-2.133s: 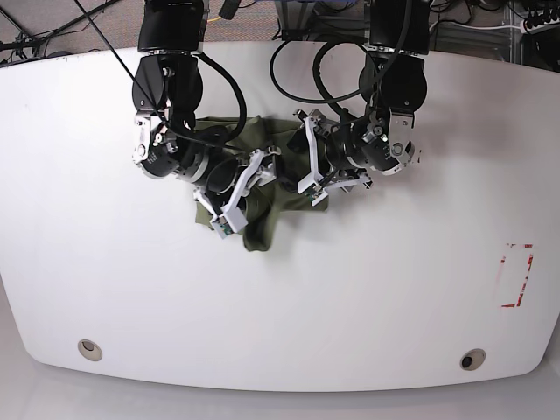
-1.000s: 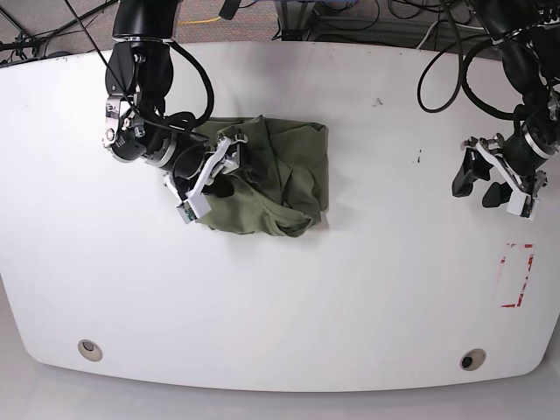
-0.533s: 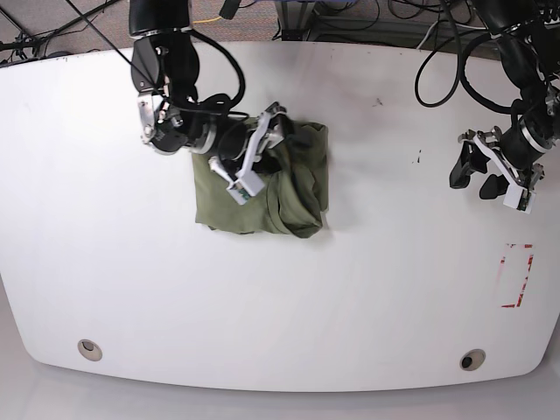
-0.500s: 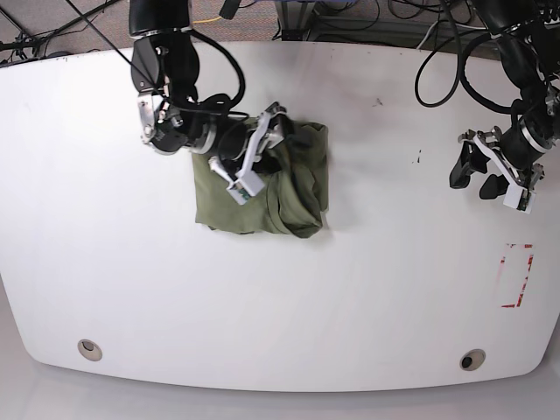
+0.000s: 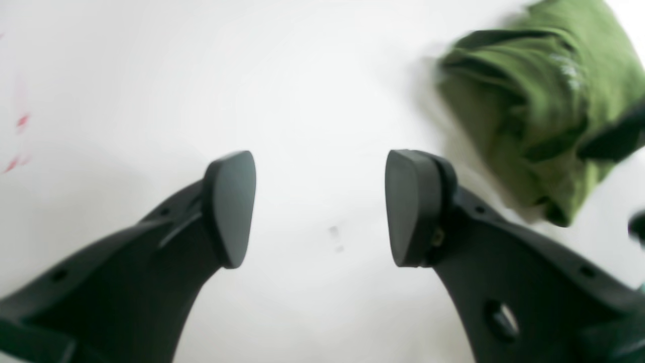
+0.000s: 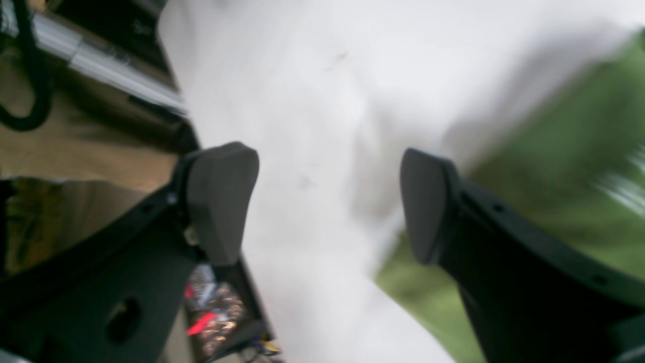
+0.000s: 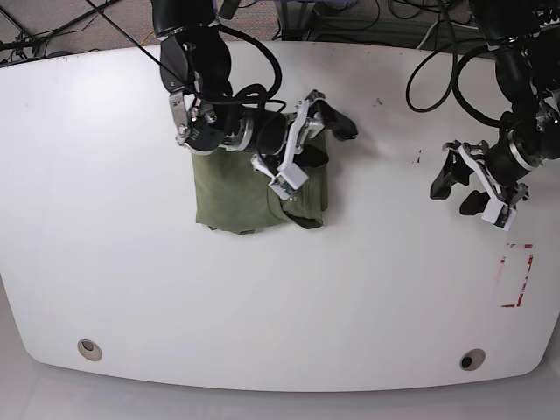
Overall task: Fold the T-shirt properly
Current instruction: 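Press and tuck the folded bundle with the right gripper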
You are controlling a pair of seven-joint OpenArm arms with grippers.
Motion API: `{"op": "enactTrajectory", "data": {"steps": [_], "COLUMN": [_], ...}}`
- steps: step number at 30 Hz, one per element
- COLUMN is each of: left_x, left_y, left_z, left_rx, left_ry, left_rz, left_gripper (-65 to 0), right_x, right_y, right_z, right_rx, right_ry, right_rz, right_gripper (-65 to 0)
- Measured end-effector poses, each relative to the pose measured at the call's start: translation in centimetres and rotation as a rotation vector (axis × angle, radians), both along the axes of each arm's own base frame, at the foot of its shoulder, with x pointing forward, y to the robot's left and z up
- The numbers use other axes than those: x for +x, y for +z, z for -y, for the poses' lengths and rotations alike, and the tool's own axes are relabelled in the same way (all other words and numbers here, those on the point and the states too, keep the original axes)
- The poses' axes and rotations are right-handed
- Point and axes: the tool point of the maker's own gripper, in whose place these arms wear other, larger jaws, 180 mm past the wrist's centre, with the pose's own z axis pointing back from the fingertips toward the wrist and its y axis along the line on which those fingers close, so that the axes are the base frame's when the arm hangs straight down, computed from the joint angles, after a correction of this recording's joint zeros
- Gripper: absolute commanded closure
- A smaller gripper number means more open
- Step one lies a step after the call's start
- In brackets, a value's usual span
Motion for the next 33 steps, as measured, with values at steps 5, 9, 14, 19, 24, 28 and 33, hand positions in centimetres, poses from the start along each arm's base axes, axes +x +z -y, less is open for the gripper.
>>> {"op": "enactTrajectory", "data": {"steps": [5,9,14,19,24,28,33], "left_x": [0.2,0.1,-0.6,-1.6,-2.6,-2.7,-3.0], "left_y": [-0.9,-1.4,-3.0,-4.1,-5.4,-7.2,-9.4], "left_z": [4.9,9.3,13.7,18.4,21.8,22.3,21.3], "left_rx": [0.005,-0.03,-0.002,0.022,0.097,0.181,0.232], "left_ry": [-0.154,-0.247,-0.323,-0.401,-0.46,-0.462,-0.451], "left_rz": [-0.032,-0.034,-0.064,-0.082,-0.093,-0.125,-0.188], "left_gripper": [-37.4,-37.4,-37.4,-37.4,-37.4,-37.4,-37.2], "right_x": [3.0,4.7,7.4,10.1,12.1,12.9,12.7], "right_y": [0.2,0.1,0.1,-0.9,-1.0,-2.1,-4.7], "right_z": [6.5,10.3,14.5,17.4,17.7,17.8,16.2], "right_rx": [-0.085,-0.13,-0.17,-0.226,-0.194,-0.201,-0.262], "right_ry": [-0.159,-0.234,-0.32,-0.365,-0.374,-0.395,-0.341], "right_rz": [0.053,0.069,0.077,0.042,0.018,0.022,0.018], "right_gripper": [-43.6,-42.2,-27.6,-22.7,-22.4,-22.4,-22.4]}}
